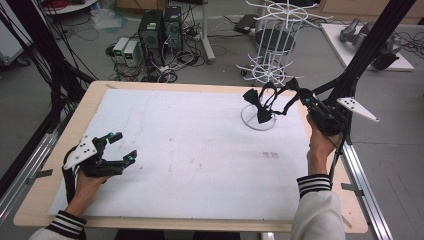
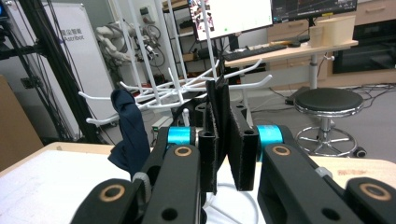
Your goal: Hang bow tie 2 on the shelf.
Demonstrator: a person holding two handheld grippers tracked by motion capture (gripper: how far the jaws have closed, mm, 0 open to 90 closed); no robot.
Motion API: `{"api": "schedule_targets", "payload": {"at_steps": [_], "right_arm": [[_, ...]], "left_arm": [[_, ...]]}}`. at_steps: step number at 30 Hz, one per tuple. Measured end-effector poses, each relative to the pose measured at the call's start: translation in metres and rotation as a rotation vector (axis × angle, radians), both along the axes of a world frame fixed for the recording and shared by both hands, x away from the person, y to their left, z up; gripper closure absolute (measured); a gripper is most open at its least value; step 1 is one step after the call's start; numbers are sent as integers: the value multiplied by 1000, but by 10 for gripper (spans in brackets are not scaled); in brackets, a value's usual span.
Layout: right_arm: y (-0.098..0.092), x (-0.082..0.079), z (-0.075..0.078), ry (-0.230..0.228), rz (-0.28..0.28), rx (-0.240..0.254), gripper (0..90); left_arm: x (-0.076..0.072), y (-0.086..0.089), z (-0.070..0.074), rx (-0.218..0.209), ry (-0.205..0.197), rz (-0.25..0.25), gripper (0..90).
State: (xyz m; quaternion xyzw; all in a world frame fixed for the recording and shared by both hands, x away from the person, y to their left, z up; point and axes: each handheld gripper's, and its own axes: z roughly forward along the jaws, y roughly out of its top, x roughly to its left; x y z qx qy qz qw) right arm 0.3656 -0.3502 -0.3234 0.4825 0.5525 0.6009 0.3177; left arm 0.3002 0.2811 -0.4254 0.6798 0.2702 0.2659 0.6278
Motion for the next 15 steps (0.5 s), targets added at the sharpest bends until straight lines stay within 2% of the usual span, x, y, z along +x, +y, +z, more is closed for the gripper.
{"api": "schedule_targets", "payload": {"at_steps": [6, 10, 15], "right_arm": [[4, 4, -5, 28, -8, -16, 838], [9, 8, -7, 32, -11, -51, 837], [14, 12, -9, 51, -6, -72, 837]], "left_arm": [[0, -1, 0, -3, 3, -7, 149], [0, -1, 0, -2, 1, -10, 149], [-1, -1, 0, -6, 0, -7, 149]]}}
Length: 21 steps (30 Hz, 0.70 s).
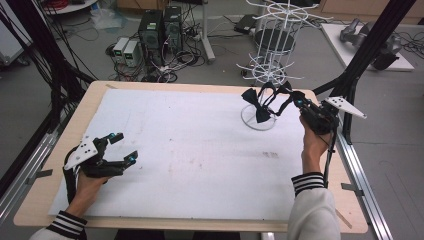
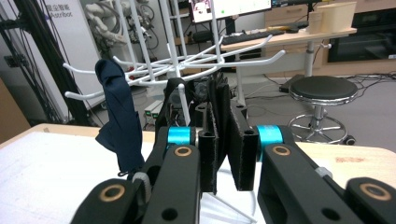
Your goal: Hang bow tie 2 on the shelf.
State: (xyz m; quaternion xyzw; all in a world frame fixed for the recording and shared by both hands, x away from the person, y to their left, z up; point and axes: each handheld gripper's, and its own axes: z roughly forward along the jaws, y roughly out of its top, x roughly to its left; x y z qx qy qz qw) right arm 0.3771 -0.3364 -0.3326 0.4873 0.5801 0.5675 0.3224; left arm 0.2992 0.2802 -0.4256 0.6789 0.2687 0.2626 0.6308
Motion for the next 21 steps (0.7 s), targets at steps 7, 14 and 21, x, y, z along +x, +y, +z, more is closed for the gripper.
{"api": "schedule_targets", "payload": {"at_steps": [7, 14, 21], "right_arm": [[7, 5, -4, 23, 3, -41, 836], [12, 8, -7, 55, 3, -97, 829], [15, 7, -6, 50, 7, -134, 673]], "left_arm": [[-2, 1, -1, -5, -2, 0, 149], [-3, 3, 0, -14, -7, 3, 149], [-5, 6, -1, -24, -11, 15, 149]]}}
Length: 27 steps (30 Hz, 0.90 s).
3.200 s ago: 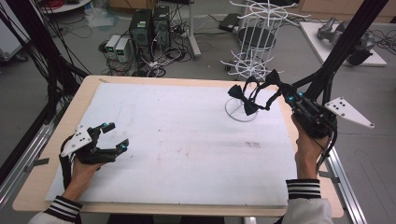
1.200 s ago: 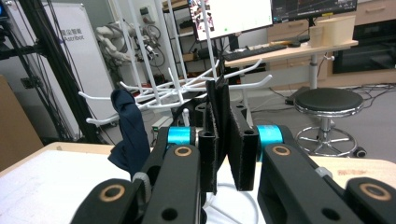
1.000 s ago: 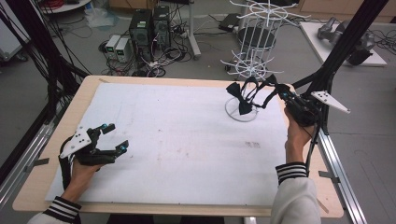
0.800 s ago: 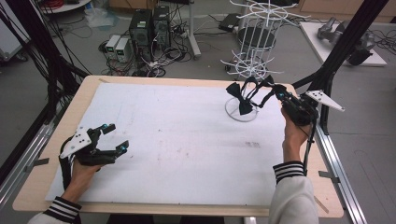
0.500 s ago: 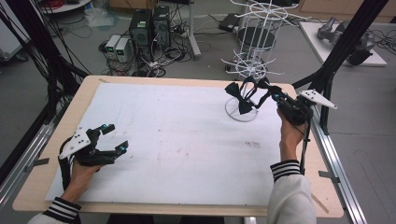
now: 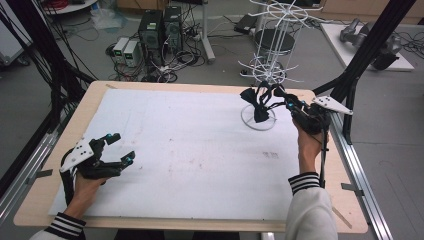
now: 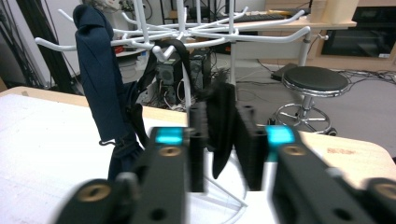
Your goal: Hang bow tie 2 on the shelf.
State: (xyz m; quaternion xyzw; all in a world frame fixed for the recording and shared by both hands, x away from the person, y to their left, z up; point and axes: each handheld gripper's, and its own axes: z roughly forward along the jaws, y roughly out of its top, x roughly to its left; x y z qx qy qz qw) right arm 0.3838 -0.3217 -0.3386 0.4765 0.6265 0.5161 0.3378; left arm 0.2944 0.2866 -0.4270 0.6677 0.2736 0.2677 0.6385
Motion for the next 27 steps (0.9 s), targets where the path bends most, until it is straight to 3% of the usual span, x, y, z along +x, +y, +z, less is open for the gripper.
{"api": "schedule_targets", "payload": {"at_steps": [3, 7, 9, 18, 20, 27], "right_arm": [[0, -2, 1, 4, 23, 2, 573], [2, -5, 0, 21, 15, -2, 254], [3, -9, -1, 25, 7, 22, 117], [11, -41, -1, -32, 50, 31, 88], [14, -47, -4, -37, 65, 51, 7], [27, -74, -14, -94, 112, 66, 7]], "left_arm": [[-1, 1, -1, 5, -3, 8, 149], [-2, 2, -2, 4, -7, 13, 150], [-4, 2, -2, 5, -11, 17, 150], [-6, 4, -1, 3, -20, 32, 150], [-7, 4, -1, 3, -21, 36, 150], [-12, 4, -2, -3, -41, 53, 149]]}}
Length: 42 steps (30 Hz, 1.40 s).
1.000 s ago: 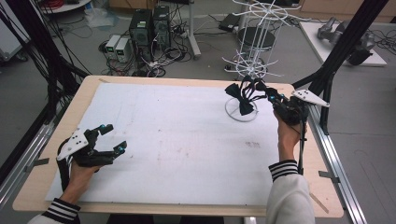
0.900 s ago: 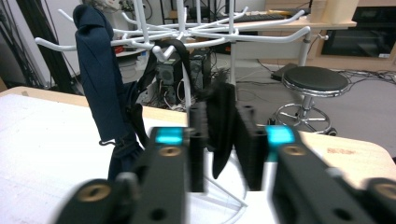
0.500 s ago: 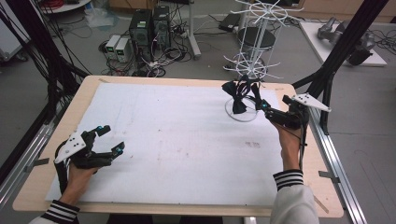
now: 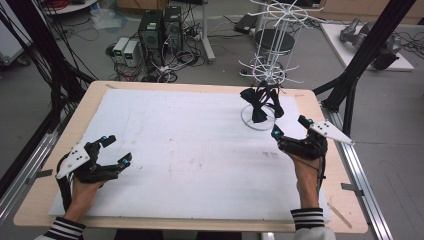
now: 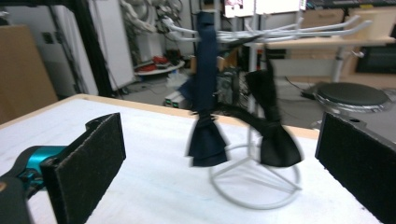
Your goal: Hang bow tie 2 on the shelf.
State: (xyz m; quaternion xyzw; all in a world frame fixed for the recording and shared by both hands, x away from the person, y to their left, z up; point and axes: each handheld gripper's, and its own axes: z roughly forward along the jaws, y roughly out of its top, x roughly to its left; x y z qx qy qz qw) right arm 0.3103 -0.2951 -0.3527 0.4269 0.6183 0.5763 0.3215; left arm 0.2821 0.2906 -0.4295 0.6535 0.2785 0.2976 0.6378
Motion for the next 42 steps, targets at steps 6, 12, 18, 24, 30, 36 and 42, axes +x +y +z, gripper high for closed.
{"api": "schedule_targets", "payload": {"at_steps": [6, 12, 18, 24, 30, 36, 42], "right_arm": [[11, -14, -15, -33, 50, -26, 7], [19, -23, -33, -42, 77, -34, 7], [21, -36, -52, -72, 76, -26, 7], [26, -49, -74, -162, 57, -67, 7], [27, -49, -88, -130, 69, -61, 7], [27, -47, -93, -123, 68, -76, 7], [27, -47, -95, -116, 60, -63, 7]], "left_arm": [[-1, 3, -4, -12, -8, 17, 149], [-5, 2, -12, -16, -3, 21, 149], [-5, -1, -17, -34, -5, 18, 149], [-6, -3, -20, -58, -11, 11, 149], [-7, -4, -22, -58, -11, 10, 149], [-7, -4, -25, -56, -16, 9, 148], [-8, -3, -24, -59, -20, 8, 148]]}}
